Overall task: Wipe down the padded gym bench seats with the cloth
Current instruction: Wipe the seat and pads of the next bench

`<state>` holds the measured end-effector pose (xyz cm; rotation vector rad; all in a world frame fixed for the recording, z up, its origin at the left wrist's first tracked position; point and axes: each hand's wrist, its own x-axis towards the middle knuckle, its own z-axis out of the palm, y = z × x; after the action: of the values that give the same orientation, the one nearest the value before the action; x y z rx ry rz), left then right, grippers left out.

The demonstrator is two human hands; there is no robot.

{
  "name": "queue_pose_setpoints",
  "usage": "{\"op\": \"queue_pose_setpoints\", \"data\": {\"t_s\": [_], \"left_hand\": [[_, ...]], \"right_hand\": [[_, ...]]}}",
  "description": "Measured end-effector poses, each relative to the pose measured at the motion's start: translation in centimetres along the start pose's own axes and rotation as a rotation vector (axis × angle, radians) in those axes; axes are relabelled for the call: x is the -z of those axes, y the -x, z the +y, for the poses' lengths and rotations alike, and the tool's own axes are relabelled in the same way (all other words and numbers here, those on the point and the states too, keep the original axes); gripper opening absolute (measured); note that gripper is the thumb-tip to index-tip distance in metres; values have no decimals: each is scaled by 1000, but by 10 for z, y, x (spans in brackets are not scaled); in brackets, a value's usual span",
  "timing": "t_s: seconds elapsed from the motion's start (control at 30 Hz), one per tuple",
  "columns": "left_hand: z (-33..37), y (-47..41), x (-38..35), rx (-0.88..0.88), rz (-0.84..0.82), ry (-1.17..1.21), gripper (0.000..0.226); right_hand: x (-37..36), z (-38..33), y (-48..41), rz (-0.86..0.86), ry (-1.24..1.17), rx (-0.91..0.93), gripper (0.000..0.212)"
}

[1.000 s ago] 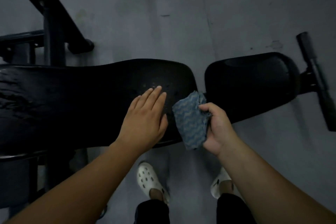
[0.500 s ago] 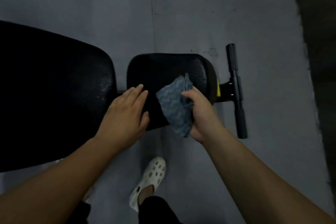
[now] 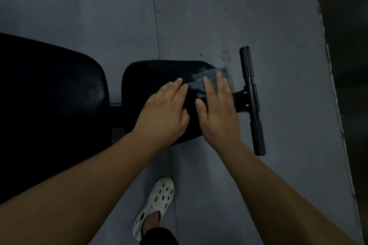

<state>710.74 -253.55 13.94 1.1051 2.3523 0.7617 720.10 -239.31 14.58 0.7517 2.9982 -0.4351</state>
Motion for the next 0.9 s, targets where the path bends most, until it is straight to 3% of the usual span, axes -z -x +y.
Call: {"op": "queue_pose_setpoints", "data": {"t_s": [0.13,0.23,0.3,0.47,0.5,0.57,0.63,0.67,0.8,0.9], "left_hand": [[7,-17,-6,-3,-4,28,67],[7,-26,-13,10,-15,53,64],[3,-27,-16,20,-13,79,64],[-6,-10,-21,104,-58,42,66],[-8,-7,-21,116,-71,29,68],[-12,-5,-22,121,-79,16,70],[-18,-6,-22,134,-62,13,71],[-22,-6,-22,147,-62,14,72],[-34,-3,-23,174,-113,18,75],[-41,-1,-22,160,-114,14,78]], "right_hand": [[4,26,-1,11,-99,87,52],[7,17,-57,-1,-208,-74,60],[2,4,-59,-3,-113,-43,56],[11,40,19,-60,129,432,36],[17,42,8,-73,121,444,32],[16,25,-30,-58,127,299,32],[5,-9,-55,-41,280,126,47],[-4,-20,-51,-62,390,127,54],[-9,-8,10,-276,605,459,52],[0,-2,-24,-226,628,445,50]]}}
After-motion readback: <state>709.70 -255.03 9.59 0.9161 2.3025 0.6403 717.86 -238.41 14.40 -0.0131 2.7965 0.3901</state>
